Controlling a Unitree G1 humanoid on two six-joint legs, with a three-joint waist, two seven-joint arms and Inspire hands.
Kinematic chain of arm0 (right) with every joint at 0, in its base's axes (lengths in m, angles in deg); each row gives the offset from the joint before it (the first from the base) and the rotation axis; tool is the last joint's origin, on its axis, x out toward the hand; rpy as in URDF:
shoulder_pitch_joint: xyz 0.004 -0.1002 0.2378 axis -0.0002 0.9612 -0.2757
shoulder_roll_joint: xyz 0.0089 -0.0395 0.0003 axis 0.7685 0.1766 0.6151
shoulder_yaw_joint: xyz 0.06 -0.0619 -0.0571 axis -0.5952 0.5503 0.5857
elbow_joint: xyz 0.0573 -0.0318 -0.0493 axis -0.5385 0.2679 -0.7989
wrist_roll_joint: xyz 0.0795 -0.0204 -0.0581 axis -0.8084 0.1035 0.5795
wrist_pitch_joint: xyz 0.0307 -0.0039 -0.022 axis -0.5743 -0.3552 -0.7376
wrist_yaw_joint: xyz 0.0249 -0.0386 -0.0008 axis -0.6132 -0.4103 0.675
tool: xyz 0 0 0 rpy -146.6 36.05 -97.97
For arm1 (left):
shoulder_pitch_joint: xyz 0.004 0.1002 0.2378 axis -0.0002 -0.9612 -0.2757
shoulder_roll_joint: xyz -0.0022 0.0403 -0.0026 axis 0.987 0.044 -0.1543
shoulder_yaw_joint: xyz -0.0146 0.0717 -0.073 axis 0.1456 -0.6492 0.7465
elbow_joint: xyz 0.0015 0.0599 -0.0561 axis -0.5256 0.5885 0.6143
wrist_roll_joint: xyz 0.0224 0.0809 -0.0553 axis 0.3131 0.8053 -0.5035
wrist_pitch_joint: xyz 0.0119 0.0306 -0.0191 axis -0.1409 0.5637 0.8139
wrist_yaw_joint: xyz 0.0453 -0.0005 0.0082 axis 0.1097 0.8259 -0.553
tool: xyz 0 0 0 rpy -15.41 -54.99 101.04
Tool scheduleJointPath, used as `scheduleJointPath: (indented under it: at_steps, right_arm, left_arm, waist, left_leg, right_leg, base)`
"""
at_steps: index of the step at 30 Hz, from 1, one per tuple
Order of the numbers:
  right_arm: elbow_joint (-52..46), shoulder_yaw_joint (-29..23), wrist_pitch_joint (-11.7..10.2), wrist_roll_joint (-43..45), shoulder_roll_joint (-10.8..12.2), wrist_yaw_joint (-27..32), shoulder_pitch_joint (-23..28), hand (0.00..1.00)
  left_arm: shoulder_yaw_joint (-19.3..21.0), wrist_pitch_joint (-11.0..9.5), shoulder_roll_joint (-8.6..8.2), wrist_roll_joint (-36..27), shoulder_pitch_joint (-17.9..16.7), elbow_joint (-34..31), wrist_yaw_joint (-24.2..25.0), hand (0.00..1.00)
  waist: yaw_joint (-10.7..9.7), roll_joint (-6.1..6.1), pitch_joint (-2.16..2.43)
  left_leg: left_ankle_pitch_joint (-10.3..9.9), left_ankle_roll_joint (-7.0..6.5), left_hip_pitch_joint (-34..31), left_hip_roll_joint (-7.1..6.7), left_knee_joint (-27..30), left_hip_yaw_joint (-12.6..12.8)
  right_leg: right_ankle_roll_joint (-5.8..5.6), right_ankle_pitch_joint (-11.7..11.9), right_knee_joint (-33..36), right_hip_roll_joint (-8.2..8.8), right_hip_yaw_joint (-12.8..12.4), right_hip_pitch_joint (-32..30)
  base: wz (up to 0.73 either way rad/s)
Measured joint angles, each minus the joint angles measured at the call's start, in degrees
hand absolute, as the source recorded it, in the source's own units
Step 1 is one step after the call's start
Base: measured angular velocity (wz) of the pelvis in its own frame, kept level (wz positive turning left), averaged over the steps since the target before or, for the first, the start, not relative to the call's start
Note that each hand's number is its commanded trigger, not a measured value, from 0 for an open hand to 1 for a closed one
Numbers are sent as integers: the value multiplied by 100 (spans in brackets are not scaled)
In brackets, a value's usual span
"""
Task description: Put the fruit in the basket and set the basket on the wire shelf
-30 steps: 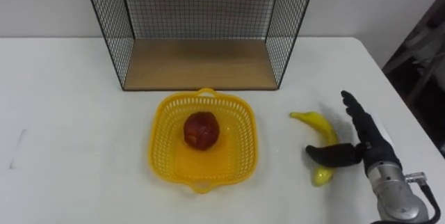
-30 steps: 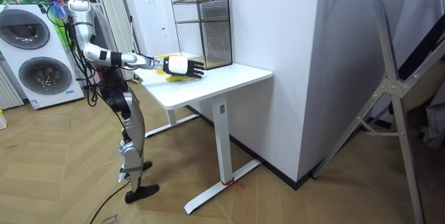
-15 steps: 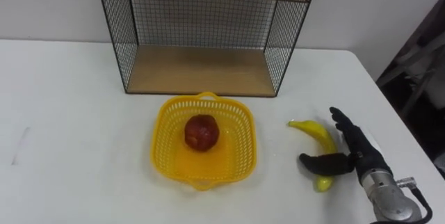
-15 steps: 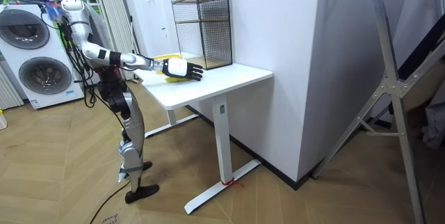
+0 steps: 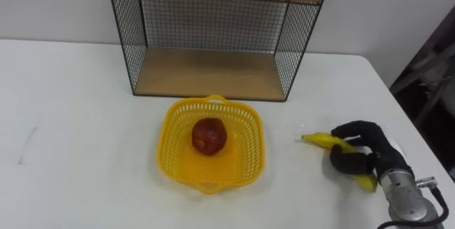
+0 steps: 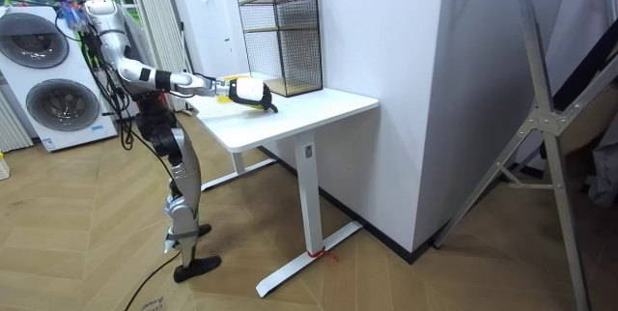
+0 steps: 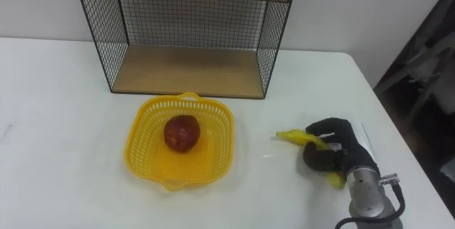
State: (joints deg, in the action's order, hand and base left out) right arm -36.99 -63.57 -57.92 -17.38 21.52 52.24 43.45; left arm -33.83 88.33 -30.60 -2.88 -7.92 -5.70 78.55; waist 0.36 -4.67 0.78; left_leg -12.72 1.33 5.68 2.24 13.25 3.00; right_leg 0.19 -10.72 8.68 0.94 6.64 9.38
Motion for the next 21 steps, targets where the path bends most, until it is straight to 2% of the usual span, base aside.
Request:
scheduleJointPath:
  at_steps: [6,9,14,17,21]
  right_arm:
    - [-72,-21,70,185,126,293,16,100]
    - [-133,-20,160,232,129,394,-61,100]
    - [-491,-19,229,104,160,409,107,100]
    - [-954,15,319,-343,216,325,230,100]
    - [-1698,338,341,-734,284,284,372,100]
  left_arm:
    - [-8,-1,-2,-1,-1,4,-119,0]
    - [-8,-11,-2,0,4,5,-145,0]
    - [-3,-79,-14,-1,-2,24,-147,0]
    - [-4,-159,-31,-13,39,119,-147,0]
    - [-10,-297,-48,-5,115,221,-147,0]
  waist:
    - [1,32,15]
    - [2,46,9]
    - [7,121,-19]
    - [8,184,-69]
    - [11,255,-66]
  left_leg:
    - [-16,1,5,2,-27,1]
    - [-15,1,-4,2,-52,1]
    - [-15,2,-21,2,-89,8]
    - [-12,1,-21,2,-128,70]
    - [0,-14,-89,4,-139,181]
  right_leg:
    - [0,0,-2,-6,-53,17]
    - [0,0,4,-8,-45,-6]
    - [-3,-2,0,-8,-24,-35]
    - [-3,-2,3,-9,-85,-48]
    - [-5,-2,103,0,-181,-234]
  base:
    - [0]
    - [0]
    - [0]
    - [-11]
    - [-13]
